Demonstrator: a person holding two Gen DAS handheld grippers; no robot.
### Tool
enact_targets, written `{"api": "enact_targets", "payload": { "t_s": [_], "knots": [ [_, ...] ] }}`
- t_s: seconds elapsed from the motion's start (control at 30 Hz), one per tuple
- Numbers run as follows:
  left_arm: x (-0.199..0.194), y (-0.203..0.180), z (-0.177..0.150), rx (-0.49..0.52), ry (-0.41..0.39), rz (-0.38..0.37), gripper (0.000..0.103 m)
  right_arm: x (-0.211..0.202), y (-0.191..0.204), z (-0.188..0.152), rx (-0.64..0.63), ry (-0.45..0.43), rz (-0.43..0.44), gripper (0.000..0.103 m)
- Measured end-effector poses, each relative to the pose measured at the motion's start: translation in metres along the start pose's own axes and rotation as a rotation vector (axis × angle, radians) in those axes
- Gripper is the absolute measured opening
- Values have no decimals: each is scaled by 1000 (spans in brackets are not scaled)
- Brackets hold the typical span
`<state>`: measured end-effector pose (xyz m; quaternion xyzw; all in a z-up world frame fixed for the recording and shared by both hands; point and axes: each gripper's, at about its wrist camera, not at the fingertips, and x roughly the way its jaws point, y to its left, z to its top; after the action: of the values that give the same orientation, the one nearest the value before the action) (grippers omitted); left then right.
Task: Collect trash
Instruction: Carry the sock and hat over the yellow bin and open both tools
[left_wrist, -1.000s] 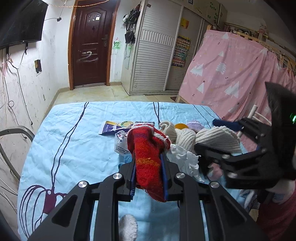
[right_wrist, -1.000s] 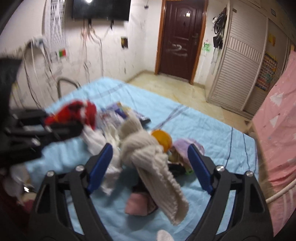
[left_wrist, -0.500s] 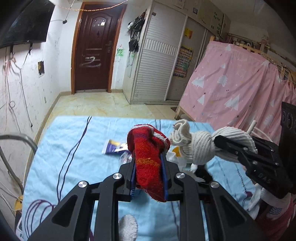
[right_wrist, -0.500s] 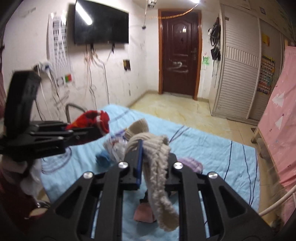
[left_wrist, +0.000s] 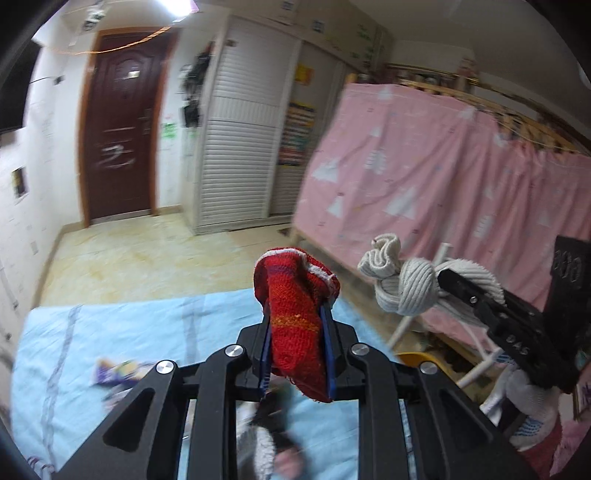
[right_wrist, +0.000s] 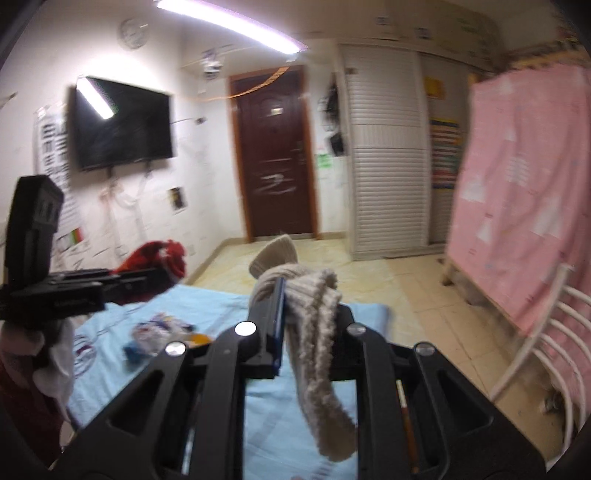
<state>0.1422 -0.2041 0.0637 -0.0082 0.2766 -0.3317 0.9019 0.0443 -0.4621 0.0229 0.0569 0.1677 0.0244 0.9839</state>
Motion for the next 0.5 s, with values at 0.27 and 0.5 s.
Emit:
{"api": "enact_targets", "payload": {
  "t_s": [0.27,0.5],
  "knots": [
    [59,-83,12,94,64,-170,13,-18,-83,-31,84,57,-172,15],
    [114,-146,0,157,179,-258,13,-13,-136,-66,158,160,-227,15]
  ]
}}
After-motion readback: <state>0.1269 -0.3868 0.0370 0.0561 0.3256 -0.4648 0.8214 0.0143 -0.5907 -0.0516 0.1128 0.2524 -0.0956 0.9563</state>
